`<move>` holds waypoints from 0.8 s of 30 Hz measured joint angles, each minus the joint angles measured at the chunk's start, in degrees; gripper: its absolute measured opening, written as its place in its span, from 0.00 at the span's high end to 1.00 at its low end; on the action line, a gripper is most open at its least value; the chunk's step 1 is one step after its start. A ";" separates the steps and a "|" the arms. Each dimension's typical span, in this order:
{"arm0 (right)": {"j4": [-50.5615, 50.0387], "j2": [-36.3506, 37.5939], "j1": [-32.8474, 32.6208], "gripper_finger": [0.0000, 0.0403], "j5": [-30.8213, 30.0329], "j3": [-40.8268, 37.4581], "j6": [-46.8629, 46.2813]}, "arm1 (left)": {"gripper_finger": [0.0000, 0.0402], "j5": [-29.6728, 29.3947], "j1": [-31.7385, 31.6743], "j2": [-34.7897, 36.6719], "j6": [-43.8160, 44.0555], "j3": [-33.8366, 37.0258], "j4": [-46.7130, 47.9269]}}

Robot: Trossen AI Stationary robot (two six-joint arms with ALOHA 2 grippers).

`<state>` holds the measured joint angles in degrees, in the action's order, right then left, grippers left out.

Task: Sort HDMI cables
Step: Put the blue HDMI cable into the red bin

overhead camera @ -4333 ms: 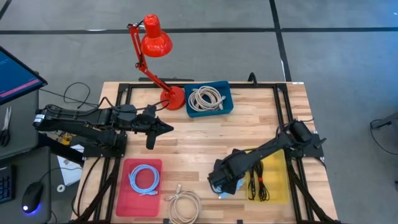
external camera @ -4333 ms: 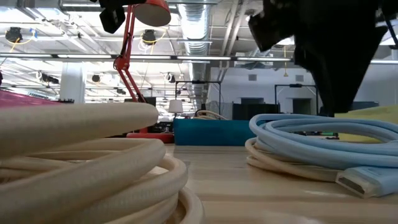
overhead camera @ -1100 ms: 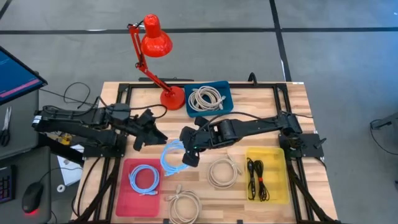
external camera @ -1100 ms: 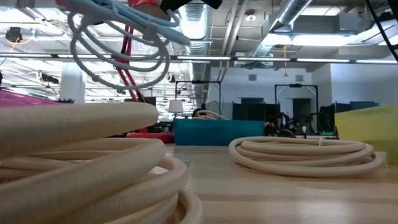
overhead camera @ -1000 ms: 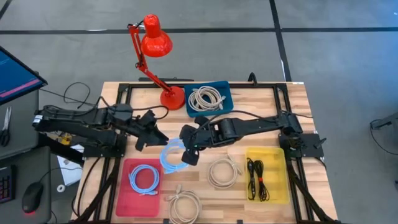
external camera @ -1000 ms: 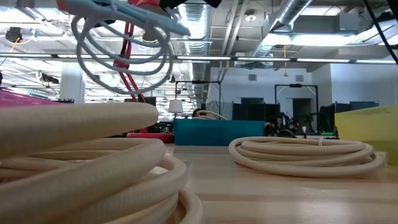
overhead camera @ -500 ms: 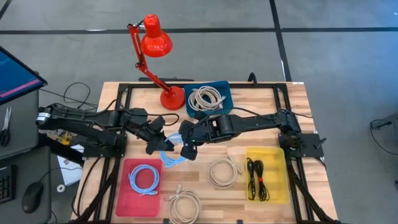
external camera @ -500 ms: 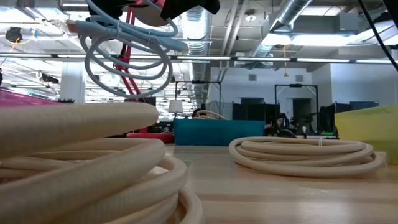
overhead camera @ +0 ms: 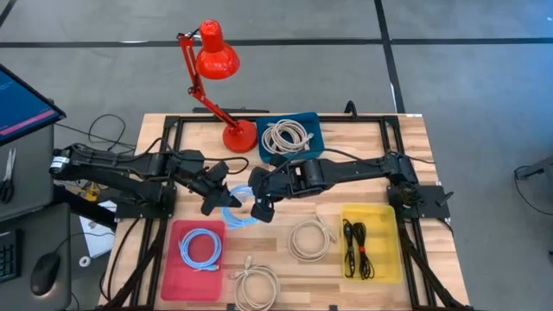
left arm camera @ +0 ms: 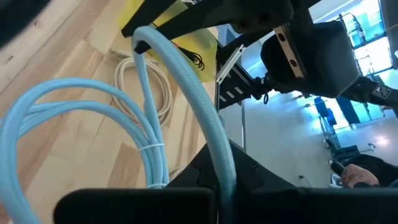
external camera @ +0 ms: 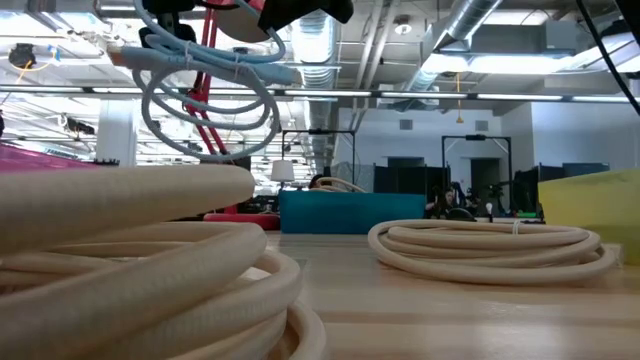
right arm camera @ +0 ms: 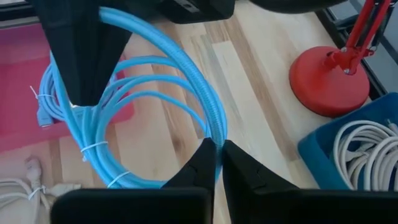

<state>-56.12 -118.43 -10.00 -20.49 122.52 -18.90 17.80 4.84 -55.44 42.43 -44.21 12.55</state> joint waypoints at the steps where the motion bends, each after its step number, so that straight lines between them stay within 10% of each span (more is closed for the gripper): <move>1: -0.02 0.00 0.00 0.97 0.36 0.00 -0.02 | 0.99 -0.02 0.00 0.00 -0.06 0.00 -0.01; 24: -18.48 2.63 -0.90 0.40 14.66 4.70 -3.08 | 1.00 -1.54 1.45 5.72 0.44 0.00 2.28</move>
<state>-74.60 -115.81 -10.90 -5.83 127.22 -21.98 16.26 6.29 -49.72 42.86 -44.21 14.82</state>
